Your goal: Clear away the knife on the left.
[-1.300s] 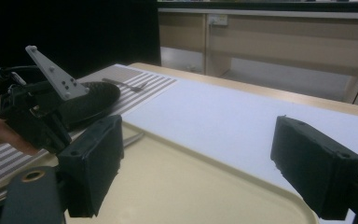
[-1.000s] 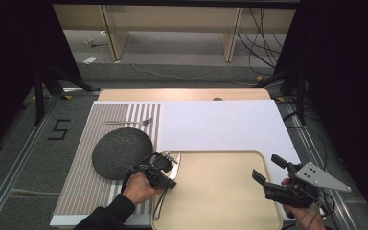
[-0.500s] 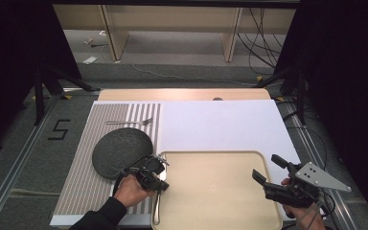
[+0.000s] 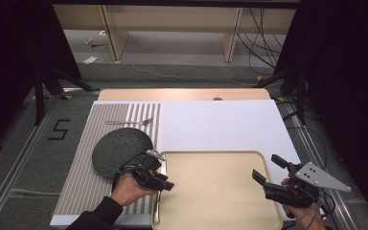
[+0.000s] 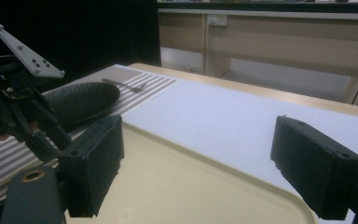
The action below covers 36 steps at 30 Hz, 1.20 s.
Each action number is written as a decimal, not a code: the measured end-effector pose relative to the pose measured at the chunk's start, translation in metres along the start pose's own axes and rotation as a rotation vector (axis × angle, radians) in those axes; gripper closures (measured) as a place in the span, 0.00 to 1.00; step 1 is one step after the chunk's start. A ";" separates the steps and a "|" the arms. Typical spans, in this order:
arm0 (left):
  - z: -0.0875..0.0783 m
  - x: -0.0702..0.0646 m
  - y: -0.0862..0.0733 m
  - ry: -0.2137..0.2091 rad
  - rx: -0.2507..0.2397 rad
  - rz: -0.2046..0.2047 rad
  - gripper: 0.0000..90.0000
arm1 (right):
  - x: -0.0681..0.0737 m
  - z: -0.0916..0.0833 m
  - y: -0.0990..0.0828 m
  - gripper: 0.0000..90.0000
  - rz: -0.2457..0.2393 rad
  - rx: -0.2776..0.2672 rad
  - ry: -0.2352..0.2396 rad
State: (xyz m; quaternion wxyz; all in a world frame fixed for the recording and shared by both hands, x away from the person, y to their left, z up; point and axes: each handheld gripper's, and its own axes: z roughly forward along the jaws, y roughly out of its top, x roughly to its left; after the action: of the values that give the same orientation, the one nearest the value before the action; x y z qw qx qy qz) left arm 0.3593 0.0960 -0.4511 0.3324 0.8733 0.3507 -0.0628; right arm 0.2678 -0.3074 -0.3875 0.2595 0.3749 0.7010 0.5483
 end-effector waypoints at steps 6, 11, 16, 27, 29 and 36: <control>-0.009 -0.005 0.001 -0.021 -0.118 0.050 0.36 | 0.000 0.000 0.000 0.20 0.000 -0.001 0.000; -0.017 -0.007 0.001 -0.049 -0.219 0.047 0.23 | 0.000 0.000 0.000 0.20 0.001 0.000 0.001; -0.023 -0.009 0.000 -0.056 -0.293 0.051 0.17 | 0.000 0.000 0.000 0.20 0.001 0.000 0.001; -0.037 -0.015 -0.005 -0.038 -0.435 0.088 0.17 | 0.000 0.000 0.000 0.20 0.002 -0.001 0.001; -0.040 -0.015 -0.006 -0.034 -0.452 0.090 0.17 | 0.000 0.000 0.000 0.20 0.001 -0.001 0.002; -0.050 -0.017 -0.011 -0.009 -0.547 0.102 0.17 | 0.000 0.000 0.000 0.20 0.002 -0.001 0.002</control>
State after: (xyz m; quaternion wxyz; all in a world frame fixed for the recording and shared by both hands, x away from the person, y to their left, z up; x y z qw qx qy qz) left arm 0.3330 0.1231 -0.4127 0.5600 0.7673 0.3088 0.0471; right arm 0.2679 -0.3073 -0.3875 0.2585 0.3751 0.7004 0.5495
